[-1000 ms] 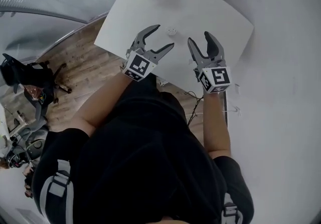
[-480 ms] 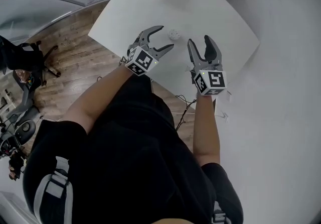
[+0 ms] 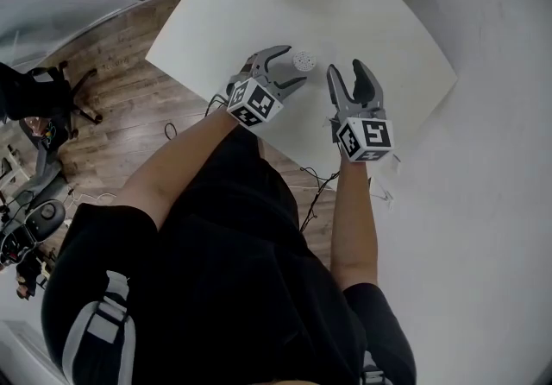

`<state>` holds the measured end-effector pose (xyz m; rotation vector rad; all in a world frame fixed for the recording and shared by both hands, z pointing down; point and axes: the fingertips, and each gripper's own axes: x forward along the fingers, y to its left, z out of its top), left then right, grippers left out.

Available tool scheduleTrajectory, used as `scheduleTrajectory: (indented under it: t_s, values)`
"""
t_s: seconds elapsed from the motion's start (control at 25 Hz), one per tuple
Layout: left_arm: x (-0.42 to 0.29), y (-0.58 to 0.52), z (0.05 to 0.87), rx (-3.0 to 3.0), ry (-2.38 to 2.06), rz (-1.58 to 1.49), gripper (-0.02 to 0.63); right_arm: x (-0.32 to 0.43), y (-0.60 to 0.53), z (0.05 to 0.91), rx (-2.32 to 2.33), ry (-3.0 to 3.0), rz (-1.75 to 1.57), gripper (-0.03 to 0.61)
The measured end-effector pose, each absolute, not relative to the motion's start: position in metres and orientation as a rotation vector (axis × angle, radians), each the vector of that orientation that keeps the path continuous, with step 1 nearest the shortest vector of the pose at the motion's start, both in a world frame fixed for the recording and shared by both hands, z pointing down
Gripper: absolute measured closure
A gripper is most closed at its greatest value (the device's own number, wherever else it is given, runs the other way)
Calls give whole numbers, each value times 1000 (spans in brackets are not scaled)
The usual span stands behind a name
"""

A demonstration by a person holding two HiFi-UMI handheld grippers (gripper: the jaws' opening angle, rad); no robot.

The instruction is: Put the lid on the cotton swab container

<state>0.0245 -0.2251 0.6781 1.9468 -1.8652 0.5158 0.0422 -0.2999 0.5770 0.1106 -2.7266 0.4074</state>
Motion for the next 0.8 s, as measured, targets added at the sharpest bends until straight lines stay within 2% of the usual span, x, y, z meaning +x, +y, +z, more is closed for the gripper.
scheduleTrajectory:
  t_s: [0.56,0.8]
  values:
    - [25,-236,690,1925,-1849,501,288,28,-307,608,80,-2663,484,356]
    - [24,-236,689,1932,-1857,510,371,20,-303,622,37,-2629,523,374]
